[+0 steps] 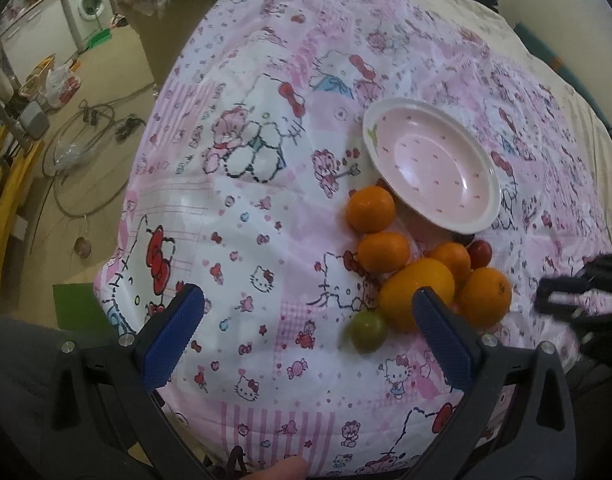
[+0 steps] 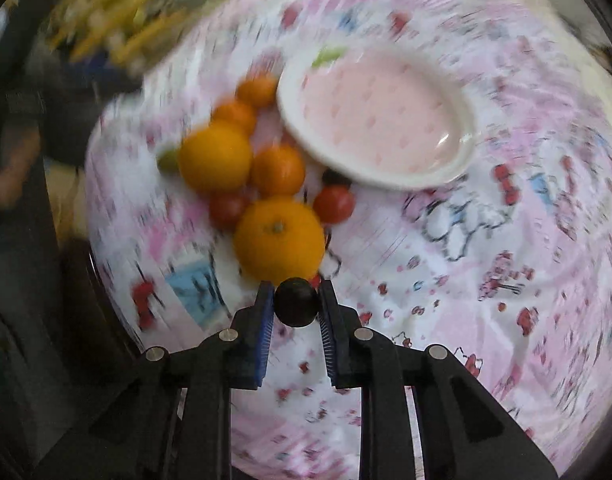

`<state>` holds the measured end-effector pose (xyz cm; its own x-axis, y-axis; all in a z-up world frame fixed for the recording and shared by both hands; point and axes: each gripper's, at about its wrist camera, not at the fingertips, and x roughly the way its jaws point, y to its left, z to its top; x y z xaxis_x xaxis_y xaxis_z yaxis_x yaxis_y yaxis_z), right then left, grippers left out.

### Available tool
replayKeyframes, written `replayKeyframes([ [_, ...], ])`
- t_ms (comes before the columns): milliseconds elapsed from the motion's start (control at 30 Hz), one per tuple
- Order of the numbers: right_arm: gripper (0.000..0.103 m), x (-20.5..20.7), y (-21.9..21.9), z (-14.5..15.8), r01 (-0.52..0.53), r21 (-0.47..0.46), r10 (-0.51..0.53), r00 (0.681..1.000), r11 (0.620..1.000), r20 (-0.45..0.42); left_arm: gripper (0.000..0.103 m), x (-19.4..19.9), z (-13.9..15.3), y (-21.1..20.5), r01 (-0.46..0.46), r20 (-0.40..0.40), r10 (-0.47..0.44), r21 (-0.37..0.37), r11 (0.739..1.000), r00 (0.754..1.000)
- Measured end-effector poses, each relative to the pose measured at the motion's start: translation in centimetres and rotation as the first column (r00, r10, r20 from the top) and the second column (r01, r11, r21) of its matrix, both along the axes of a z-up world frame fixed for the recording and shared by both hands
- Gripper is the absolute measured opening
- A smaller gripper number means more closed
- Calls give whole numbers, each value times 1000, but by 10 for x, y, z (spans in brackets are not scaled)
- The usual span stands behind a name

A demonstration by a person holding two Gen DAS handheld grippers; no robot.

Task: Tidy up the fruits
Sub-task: 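Grasp the dark plum with the right gripper, then grasp the large orange with the left gripper while the right gripper holds the plum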

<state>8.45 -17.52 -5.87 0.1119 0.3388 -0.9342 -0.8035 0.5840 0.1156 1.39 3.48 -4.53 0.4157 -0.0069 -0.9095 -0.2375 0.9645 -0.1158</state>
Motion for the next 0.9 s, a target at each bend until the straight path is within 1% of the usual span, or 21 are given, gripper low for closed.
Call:
replayKeyframes([
  [33, 23, -1, -2, 5, 42, 38, -42, 999, 998, 5, 102, 0, -1, -3, 13, -5, -13, 3, 1000, 1000],
  [67, 23, 0, -3, 13, 120, 100, -120, 993, 988, 0, 102, 1, -2, -7, 28, -11, -28, 1, 1000, 1000],
  [100, 23, 0, -7, 19, 171, 138, -171, 985, 976, -11, 102, 2, -2, -9, 41, -16, -41, -2, 999, 999],
  [200, 23, 0, -23, 36, 280, 210, -286, 958, 937, -5, 102, 5, -4, -21, 82, -38, -82, 11, 997, 996],
  [267, 23, -2, -34, 42, 365, 265, -373, 928, 892, -23, 102, 9, -5, -28, 110, -54, -109, 6, 994, 993],
  [300, 23, -2, -47, 48, 401, 288, -407, 912, 869, -41, 102, 11, -6, -32, 122, -64, -121, 1, 993, 991],
  [367, 23, -1, -58, 47, 464, 322, -467, 881, 825, -74, 102, 16, -8, -40, 137, -79, -137, -2, 991, 987],
  [433, 23, 1, -65, 42, 500, 327, -502, 861, 802, -83, 99, 21, -11, -48, 149, -91, -149, -6, 989, 985],
  [567, 23, 4, -75, 39, 542, 310, -553, 831, 781, -59, 91, 33, -22, -67, 177, -132, -178, -15, 984, 975],
  [700, 23, 7, -80, 36, 558, 311, -573, 818, 769, -52, 88, 42, -36, -86, 207, -175, -204, 1, 978, 963],
  [767, 23, 6, -83, 41, 566, 319, -587, 809, 760, -35, 82, 42, -40, -94, 220, -194, -213, 17, 975, 958],
  [833, 23, 5, -86, 44, 567, 336, -591, 806, 752, -40, 82, 43, -43, -101, 235, -203, -223, 40, 971, 954],
  [900, 23, 7, -88, 44, 571, 337, -592, 805, 749, -47, 79, 46, -46, -106, 245, -212, -228, 57, 968, 950],
])
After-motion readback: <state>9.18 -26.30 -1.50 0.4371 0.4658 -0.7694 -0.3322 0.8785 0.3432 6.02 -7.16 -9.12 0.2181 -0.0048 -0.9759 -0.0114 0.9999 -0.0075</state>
